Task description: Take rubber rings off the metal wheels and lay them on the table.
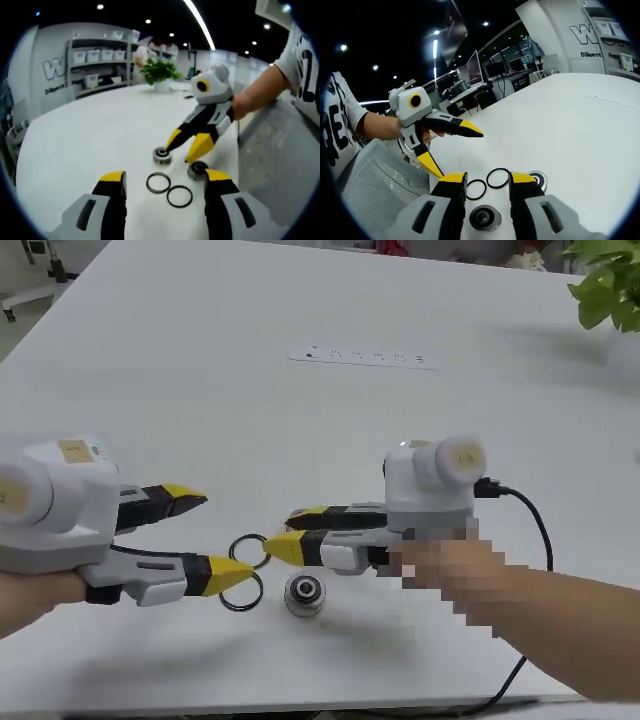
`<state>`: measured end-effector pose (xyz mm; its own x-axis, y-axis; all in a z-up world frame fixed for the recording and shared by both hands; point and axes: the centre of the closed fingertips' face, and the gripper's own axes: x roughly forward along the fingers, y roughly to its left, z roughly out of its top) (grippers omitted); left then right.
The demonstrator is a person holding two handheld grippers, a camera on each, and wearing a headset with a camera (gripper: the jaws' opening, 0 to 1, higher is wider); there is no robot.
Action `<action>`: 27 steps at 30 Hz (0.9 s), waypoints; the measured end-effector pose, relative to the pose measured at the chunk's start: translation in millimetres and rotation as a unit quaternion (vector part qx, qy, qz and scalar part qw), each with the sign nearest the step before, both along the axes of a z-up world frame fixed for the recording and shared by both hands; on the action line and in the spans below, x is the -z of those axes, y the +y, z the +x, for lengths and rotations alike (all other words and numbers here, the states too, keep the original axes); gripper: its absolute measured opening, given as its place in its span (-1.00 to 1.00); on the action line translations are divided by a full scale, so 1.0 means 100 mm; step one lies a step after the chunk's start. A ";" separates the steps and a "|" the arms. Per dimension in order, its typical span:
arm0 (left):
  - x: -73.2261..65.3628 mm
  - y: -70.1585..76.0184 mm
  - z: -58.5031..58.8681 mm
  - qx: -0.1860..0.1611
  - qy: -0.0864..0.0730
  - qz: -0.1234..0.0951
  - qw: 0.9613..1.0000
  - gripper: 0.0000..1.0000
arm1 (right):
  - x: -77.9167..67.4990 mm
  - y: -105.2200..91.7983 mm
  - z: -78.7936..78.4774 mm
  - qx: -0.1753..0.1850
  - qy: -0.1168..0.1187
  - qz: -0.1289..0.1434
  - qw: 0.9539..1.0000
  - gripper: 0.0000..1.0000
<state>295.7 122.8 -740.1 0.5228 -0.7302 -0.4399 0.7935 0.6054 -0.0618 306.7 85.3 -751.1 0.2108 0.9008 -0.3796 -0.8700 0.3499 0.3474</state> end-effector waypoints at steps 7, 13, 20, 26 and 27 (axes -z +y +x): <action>-0.07 0.00 -0.03 0.002 -0.003 0.000 1.000 0.31 | -0.12 -0.10 -0.05 -0.014 -0.031 -0.009 0.999 -0.26; -0.12 -0.01 -0.06 0.006 -0.007 0.002 1.000 0.35 | -0.19 -0.23 -0.09 -0.021 -0.056 -0.018 0.998 -0.14; -0.15 -0.01 -0.09 0.011 -0.009 0.005 1.000 0.38 | -0.21 -0.45 -0.10 -0.015 -0.078 -0.034 0.996 0.05; -0.16 -0.02 -0.11 0.013 -0.008 0.005 1.000 0.41 | -0.19 -0.61 -0.11 -0.014 -0.086 -0.047 0.995 0.21; -0.16 -0.02 -0.11 0.013 -0.008 0.005 1.000 0.42 | -0.18 -0.64 -0.12 -0.013 -0.088 -0.052 0.995 0.24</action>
<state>284.8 120.4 -724.0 0.5107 -0.7390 -0.4394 0.8099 0.5850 -0.0425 294.5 21.5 -732.7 0.2592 0.8652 -0.4292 -0.9237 0.3519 0.1515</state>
